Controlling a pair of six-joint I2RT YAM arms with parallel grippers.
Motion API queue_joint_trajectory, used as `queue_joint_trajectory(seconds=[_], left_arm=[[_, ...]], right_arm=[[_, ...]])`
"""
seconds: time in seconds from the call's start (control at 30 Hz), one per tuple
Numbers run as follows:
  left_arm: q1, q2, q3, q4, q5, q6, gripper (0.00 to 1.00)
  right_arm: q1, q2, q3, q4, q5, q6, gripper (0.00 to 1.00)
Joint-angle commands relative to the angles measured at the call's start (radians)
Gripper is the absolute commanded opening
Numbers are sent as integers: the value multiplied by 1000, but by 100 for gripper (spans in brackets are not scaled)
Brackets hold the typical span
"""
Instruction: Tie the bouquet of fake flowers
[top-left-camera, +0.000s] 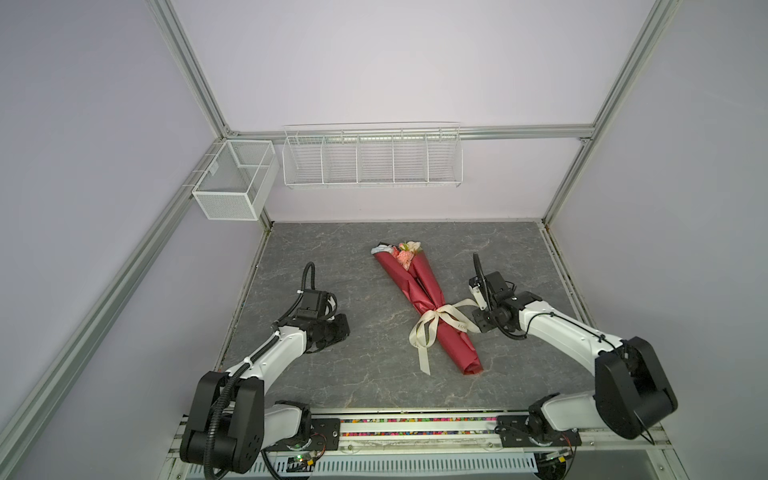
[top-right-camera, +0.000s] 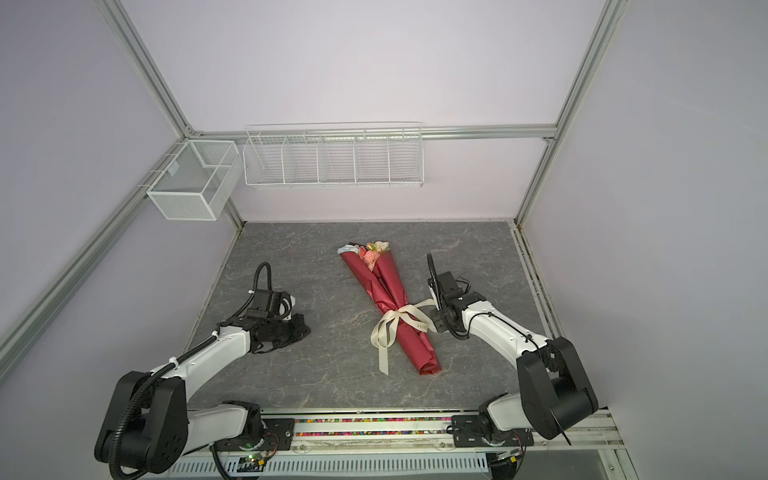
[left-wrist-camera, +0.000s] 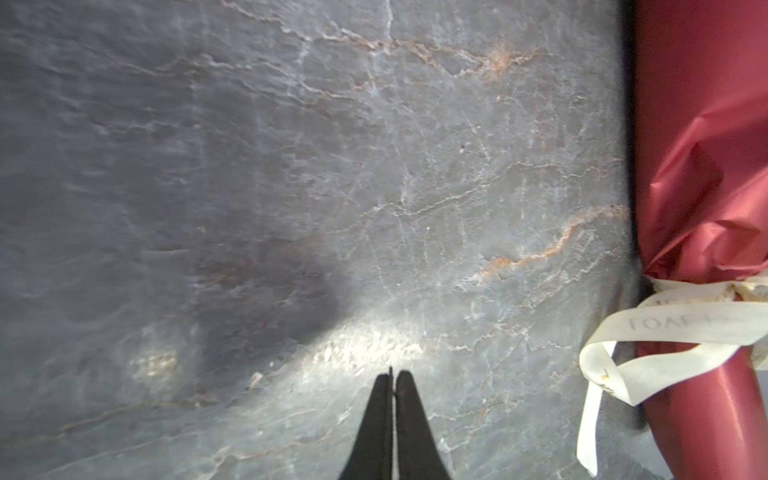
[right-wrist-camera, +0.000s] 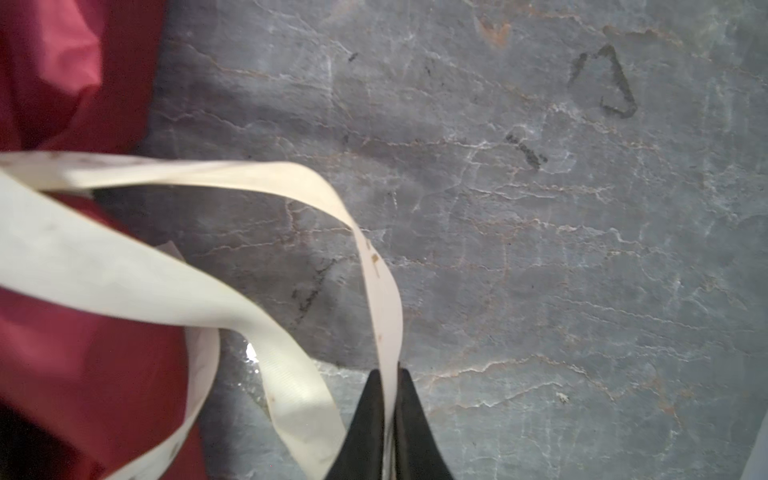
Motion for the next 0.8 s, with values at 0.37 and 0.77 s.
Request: queue_joint_trajectory(seconds=[0.37,0.77], left_arm=[[-64,-68,42,55,107,-54,42],[-66,-181,-15,131,121,-88,48]], right_arm=[[-94,-152,33,-126,-532,345,59],[97,-159,-195,92,-615,606,54]])
